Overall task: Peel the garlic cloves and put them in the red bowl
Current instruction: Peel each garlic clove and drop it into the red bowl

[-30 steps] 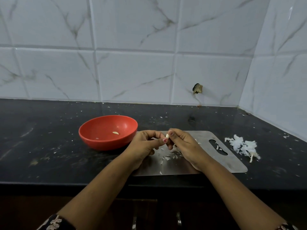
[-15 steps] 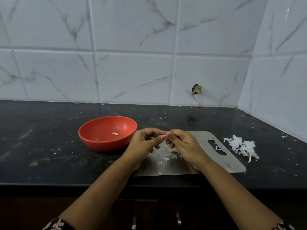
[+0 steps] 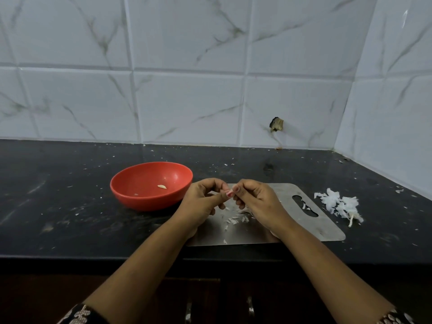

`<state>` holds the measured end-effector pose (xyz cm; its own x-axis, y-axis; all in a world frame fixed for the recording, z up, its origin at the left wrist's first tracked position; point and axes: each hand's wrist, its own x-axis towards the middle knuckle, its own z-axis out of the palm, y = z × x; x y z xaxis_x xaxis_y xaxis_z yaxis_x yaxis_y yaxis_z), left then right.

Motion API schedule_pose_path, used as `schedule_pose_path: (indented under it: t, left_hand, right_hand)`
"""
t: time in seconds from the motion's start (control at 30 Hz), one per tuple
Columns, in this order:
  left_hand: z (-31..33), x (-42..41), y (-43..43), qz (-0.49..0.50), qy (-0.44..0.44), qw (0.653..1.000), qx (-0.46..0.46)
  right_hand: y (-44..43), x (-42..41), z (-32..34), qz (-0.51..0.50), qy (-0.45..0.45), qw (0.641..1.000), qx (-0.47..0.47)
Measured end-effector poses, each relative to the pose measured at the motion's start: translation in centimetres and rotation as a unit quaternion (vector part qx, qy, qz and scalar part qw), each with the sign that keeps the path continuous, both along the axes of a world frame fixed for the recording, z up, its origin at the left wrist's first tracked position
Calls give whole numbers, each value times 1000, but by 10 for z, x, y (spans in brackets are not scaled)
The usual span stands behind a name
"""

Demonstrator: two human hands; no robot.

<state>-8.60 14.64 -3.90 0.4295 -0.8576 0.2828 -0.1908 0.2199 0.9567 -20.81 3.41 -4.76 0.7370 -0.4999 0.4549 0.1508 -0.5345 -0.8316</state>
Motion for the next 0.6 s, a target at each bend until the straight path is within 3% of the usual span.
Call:
schedule_pose_path:
  t: [0.23, 0.43, 0.6]
  left_hand:
    - [-3, -2, -3, -17, -39, 998, 40]
    - [-4, -4, -4, 11, -68, 996, 49]
    - [-8, 0, -6, 94, -67, 993, 41]
  right_hand:
    - [2, -1, 1, -43, -2, 999, -8]
    - [1, 0, 3, -34, -7, 995, 89]
    - [0, -1, 8, 2, -69, 976, 208]
